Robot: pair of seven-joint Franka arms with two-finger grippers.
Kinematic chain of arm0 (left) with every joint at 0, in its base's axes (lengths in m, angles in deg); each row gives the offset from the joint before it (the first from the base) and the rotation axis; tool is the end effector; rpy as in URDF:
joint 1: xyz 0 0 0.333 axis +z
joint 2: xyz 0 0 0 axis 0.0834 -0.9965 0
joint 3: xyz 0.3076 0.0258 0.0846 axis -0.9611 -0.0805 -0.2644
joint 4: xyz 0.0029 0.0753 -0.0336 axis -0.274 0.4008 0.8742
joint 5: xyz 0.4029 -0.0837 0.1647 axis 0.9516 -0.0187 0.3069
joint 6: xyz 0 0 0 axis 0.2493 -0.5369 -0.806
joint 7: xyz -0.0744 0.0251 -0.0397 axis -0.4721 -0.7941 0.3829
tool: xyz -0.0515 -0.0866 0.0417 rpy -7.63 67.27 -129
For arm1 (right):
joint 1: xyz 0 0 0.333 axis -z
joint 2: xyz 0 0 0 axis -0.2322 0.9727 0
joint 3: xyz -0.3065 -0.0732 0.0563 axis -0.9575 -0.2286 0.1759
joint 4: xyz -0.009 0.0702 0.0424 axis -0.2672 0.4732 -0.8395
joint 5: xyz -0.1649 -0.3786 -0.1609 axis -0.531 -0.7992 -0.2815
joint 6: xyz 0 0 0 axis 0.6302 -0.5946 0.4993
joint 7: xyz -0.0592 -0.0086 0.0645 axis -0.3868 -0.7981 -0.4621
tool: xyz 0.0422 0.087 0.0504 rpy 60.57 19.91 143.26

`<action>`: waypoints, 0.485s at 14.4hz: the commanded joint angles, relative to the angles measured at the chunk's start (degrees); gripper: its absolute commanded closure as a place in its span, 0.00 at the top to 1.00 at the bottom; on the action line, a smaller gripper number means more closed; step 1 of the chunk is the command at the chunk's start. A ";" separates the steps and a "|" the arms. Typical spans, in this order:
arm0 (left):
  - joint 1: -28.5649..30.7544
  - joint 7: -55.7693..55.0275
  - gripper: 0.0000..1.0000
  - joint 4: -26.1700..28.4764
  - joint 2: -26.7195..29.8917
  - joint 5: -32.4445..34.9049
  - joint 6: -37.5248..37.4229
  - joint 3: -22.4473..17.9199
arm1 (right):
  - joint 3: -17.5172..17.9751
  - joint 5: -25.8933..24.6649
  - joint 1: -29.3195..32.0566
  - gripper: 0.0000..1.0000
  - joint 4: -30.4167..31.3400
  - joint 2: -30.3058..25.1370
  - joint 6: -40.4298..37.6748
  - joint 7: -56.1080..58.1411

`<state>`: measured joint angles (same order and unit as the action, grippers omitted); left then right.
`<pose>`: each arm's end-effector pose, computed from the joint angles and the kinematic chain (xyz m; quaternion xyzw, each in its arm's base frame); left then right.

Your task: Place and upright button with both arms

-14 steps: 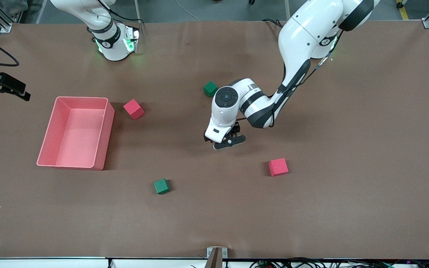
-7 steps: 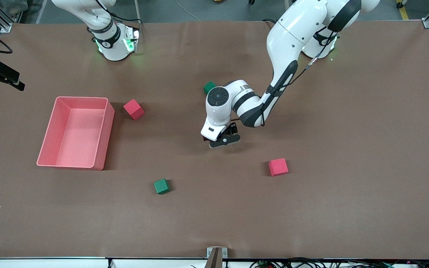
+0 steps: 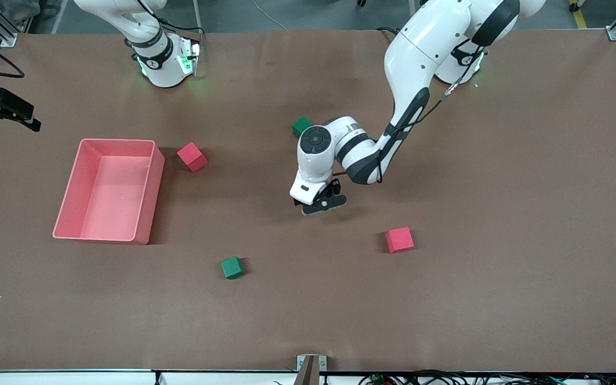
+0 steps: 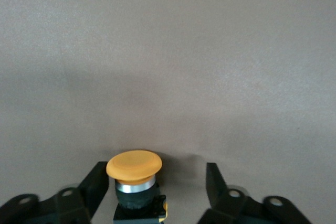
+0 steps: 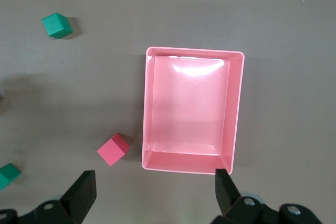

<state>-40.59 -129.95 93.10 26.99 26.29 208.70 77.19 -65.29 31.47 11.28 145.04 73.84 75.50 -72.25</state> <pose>0.5247 -0.5445 0.1464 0.9890 0.1405 0.0435 0.0159 0.5683 -0.0460 0.6410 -0.9997 -0.0132 -0.0003 0.0221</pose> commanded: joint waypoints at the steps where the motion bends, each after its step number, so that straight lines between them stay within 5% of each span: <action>1: 0.12 -1.52 0.62 -0.49 -0.31 1.01 0.73 -0.13 | 1.15 -0.57 0.83 1.00 1.02 -1.01 0.87 0.09; 7: -0.14 -1.61 0.60 0.03 -0.39 1.27 0.82 -0.13 | 1.15 -0.75 -1.28 1.00 0.32 0.67 0.52 0.17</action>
<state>-40.49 -130.01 93.16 26.86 26.29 208.80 77.11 -64.23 31.47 10.22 145.06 74.38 76.02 -72.24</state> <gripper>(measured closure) 0.396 0.000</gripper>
